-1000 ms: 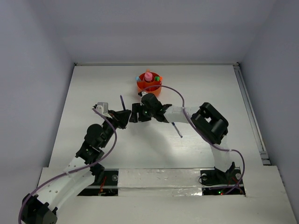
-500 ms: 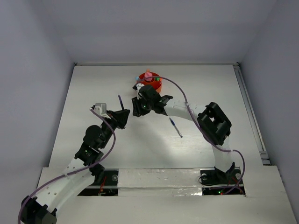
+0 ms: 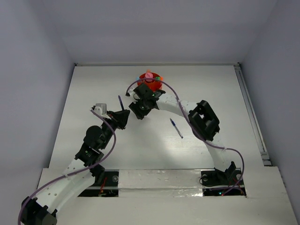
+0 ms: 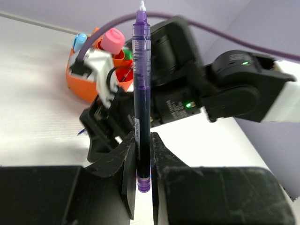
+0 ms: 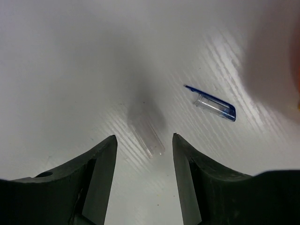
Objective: Sort the stationery into containers
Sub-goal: Pick up the pen cap from the center of the board.
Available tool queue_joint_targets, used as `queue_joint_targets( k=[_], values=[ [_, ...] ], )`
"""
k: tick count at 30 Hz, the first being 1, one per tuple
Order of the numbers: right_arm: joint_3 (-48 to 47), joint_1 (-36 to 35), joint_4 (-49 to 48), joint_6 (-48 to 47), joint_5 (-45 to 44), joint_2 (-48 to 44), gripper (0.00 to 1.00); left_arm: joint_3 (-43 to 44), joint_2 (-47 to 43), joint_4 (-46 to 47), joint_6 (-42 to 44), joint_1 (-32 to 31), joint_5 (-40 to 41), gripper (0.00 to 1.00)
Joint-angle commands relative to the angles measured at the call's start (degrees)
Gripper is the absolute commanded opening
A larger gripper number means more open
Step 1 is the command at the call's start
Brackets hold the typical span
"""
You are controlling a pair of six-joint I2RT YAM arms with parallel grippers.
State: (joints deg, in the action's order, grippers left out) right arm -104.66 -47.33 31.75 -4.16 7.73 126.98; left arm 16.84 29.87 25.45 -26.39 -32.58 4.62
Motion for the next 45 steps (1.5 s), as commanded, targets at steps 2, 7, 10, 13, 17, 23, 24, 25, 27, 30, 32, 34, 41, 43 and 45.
queue_joint_targets(
  k=[2,7,10,13,17,23,24,25,27,30,32,34,41,43,45],
  values=[
    [-4.1,0.0,4.7,-4.6,-0.5,2.2,0.57,-0.1,-0.2,1.9,0.8,-0.2,0.6,0.00],
    [-5.5,0.0,5.3,-4.5,-0.5,4.9,0.56,0.2,0.1,1.9,0.9,-0.2,0.6,0.00],
    [-5.3,-0.5,5.3,-3.8,-1.0,5.9,0.48,0.1,-0.2,1.8,0.9,-0.2,0.7,0.00],
    [-4.9,-1.5,3.9,-2.8,-1.0,6.5,0.46,0.1,-0.5,1.8,0.8,-0.2,0.7,0.00],
    [-4.8,-2.1,4.4,-1.9,-2.3,7.8,0.36,0.1,-0.7,1.5,0.9,-0.2,1.0,0.00],
    [-2.3,-2.1,3.3,0.3,-3.6,7.1,0.05,-0.1,-0.9,1.5,1.0,-0.2,1.3,0.00],
    [-1.7,-2.1,2.9,0.7,-3.7,6.8,0.00,-0.1,-0.8,1.5,1.0,-0.2,1.4,0.00],
    [-1.0,-2.1,2.1,2.0,-3.6,5.2,0.00,-0.2,-0.8,1.5,1.0,-0.2,1.5,0.00],
    [2.4,-2.1,-1.8,3.8,-3.8,2.5,0.00,-0.3,-1.0,2.1,1.1,-0.2,1.4,0.00],
    [8.6,-2.1,-8.9,7.8,-5.0,-5.1,0.00,-1.0,-1.0,3.5,1.7,-0.2,-0.1,0.00],
    [11.7,-2.1,-13.4,10.7,-5.7,-11.4,0.00,-1.2,-0.5,4.6,2.1,-0.2,-1.4,0.00],
    [16.6,-2.1,-16.1,13.2,-7.2,-15.6,0.00,-1.3,0.7,6.2,2.4,-0.2,-3.3,0.00],
    [31.7,0.6,-30.1,18.6,-12.0,-34.9,0.00,-1.1,12.4,14.7,2.4,-0.2,-15.1,0.00],
    [33.9,0.6,-33.0,19.4,-13.0,-39.9,0.00,-1.1,16.8,18.2,1.9,-0.7,-18.6,0.00],
    [36.8,1.1,-35.9,20.1,-14.3,-42.9,0.00,-1.0,20.1,20.8,1.7,-0.7,-20.5,0.00]
  ],
)
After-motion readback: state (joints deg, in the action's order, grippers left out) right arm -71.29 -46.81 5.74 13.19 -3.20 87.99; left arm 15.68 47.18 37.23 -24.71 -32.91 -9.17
